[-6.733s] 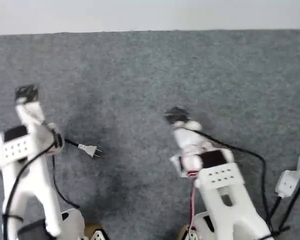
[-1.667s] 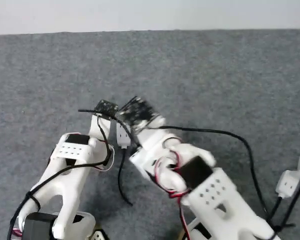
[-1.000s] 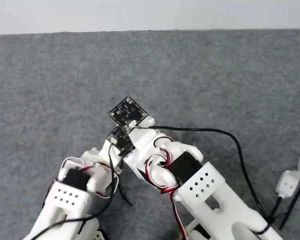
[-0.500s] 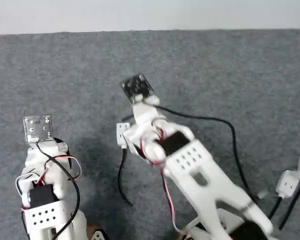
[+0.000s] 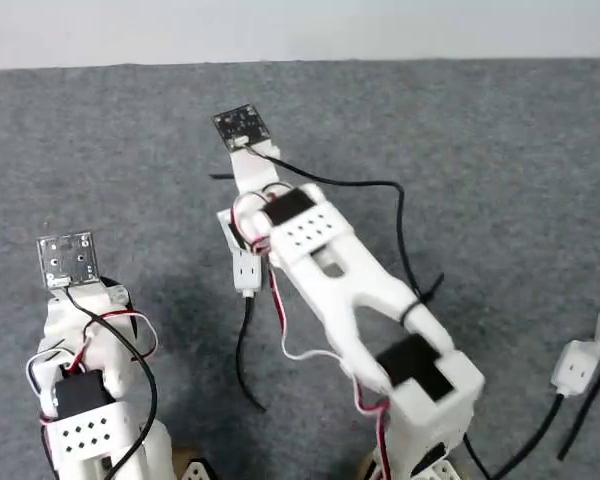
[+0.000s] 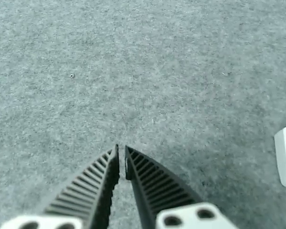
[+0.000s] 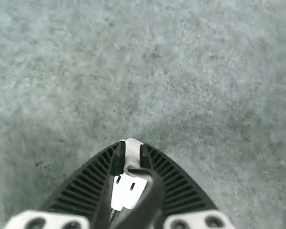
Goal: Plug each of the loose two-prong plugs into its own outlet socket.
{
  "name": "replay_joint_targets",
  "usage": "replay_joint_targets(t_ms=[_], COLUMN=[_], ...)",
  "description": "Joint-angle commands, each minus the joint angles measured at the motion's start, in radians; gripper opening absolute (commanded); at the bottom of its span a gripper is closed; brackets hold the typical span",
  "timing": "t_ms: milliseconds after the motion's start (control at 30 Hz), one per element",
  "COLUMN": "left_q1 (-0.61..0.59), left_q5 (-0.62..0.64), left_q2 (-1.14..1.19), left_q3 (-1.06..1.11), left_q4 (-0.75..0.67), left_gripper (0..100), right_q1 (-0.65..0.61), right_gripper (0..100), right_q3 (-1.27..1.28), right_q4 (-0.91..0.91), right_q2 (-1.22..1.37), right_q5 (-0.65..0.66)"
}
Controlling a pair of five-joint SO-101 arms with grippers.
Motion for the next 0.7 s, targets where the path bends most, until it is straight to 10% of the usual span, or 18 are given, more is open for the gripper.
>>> replay_joint_targets(t_ms=[0, 667], left_q1=[-0.008, -0.006], left_q5=[0.003, -0.043], left_q2=[-0.014, -0.014], left_q3=[-0.012, 0.024], left_q4=[-0.037, -0.103], left_gripper=[1, 1], right_q1=[0.022, -0.001], right_gripper=[0.8, 0.8], right_q3=[-0.126, -0.117], right_q4=[0.056, 0.13], right_q2=[0.042, 0.067], right_q5=[-0.017, 0.031])
